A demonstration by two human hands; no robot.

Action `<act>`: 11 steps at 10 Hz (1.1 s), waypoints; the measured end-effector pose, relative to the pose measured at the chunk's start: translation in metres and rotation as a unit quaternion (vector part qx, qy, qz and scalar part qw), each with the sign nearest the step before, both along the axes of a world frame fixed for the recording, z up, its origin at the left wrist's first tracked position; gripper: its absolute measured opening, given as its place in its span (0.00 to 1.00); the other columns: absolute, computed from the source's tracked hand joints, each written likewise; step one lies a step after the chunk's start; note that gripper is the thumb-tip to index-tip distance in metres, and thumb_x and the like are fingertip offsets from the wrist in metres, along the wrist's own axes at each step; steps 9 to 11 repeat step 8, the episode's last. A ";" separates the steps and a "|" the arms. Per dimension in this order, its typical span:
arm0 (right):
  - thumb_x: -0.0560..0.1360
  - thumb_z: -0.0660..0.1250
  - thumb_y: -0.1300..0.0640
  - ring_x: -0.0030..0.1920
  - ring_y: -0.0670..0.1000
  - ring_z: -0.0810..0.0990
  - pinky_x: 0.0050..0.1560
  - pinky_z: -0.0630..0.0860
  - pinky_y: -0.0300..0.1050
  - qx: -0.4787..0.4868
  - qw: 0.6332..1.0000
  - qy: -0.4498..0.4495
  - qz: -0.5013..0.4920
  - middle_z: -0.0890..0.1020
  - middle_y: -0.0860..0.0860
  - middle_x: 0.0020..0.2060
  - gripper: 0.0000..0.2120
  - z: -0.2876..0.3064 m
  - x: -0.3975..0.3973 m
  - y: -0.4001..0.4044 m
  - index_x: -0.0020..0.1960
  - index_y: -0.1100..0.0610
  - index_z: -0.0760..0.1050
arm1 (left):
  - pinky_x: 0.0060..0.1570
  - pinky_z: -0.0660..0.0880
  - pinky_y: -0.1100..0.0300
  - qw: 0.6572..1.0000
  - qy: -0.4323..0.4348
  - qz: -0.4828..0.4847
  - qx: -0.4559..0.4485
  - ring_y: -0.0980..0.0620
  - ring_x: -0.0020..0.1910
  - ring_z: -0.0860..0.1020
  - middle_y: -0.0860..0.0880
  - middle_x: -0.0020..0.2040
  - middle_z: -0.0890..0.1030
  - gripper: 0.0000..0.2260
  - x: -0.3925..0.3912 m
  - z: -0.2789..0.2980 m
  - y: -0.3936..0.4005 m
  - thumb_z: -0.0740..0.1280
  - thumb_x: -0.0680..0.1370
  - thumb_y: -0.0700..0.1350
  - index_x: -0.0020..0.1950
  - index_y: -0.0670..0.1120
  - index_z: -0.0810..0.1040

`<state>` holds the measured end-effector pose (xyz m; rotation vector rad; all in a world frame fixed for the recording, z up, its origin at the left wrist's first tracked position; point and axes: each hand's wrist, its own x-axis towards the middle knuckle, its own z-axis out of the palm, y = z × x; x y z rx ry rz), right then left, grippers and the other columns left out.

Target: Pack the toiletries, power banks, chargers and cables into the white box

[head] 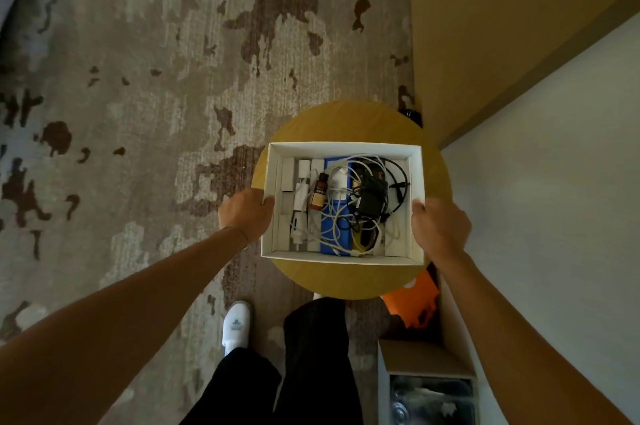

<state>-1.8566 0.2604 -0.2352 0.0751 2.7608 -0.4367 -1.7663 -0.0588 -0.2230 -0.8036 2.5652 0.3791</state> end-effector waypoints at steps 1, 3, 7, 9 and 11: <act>0.82 0.60 0.52 0.24 0.47 0.66 0.29 0.57 0.41 0.004 1.000 -0.002 -0.005 0.68 0.49 0.23 0.24 -0.008 -0.003 0.004 0.27 0.54 0.64 | 0.38 0.70 0.56 1.000 -0.006 -0.008 -0.001 0.43 0.38 0.76 0.46 0.36 0.75 0.18 -0.006 -0.009 0.003 0.58 0.82 0.55 0.38 0.45 0.73; 0.82 0.60 0.51 0.24 0.48 0.66 0.29 0.56 0.41 0.002 1.000 -0.003 -0.007 0.69 0.49 0.23 0.24 -0.020 -0.010 0.006 0.27 0.54 0.65 | 0.38 0.67 0.55 1.000 -0.014 -0.012 0.003 0.44 0.37 0.74 0.47 0.35 0.73 0.18 -0.018 -0.019 0.004 0.57 0.83 0.55 0.39 0.46 0.72; 0.82 0.59 0.50 0.28 0.48 0.70 0.32 0.63 0.41 0.061 0.995 -0.063 0.040 0.73 0.50 0.28 0.20 -0.009 -0.013 0.006 0.33 0.54 0.68 | 0.41 0.75 0.54 0.993 -0.091 -0.062 0.038 0.44 0.39 0.79 0.44 0.39 0.79 0.21 -0.037 0.008 -0.012 0.54 0.83 0.55 0.38 0.45 0.75; 0.79 0.59 0.53 0.31 0.48 0.70 0.33 0.62 0.41 0.073 0.987 -0.142 0.020 0.73 0.50 0.32 0.15 0.027 -0.015 0.002 0.34 0.54 0.67 | 0.49 0.77 0.51 0.993 -0.074 -0.069 0.067 0.41 0.49 0.80 0.43 0.49 0.82 0.17 -0.040 0.042 -0.015 0.57 0.83 0.53 0.53 0.43 0.79; 0.79 0.59 0.53 0.31 0.48 0.70 0.33 0.62 0.41 0.073 0.987 -0.142 0.020 0.73 0.50 0.32 0.15 0.027 -0.015 0.002 0.34 0.54 0.67 | 0.49 0.77 0.51 0.993 -0.074 -0.069 0.067 0.41 0.49 0.80 0.43 0.49 0.82 0.17 -0.040 0.042 -0.015 0.57 0.83 0.53 0.53 0.43 0.79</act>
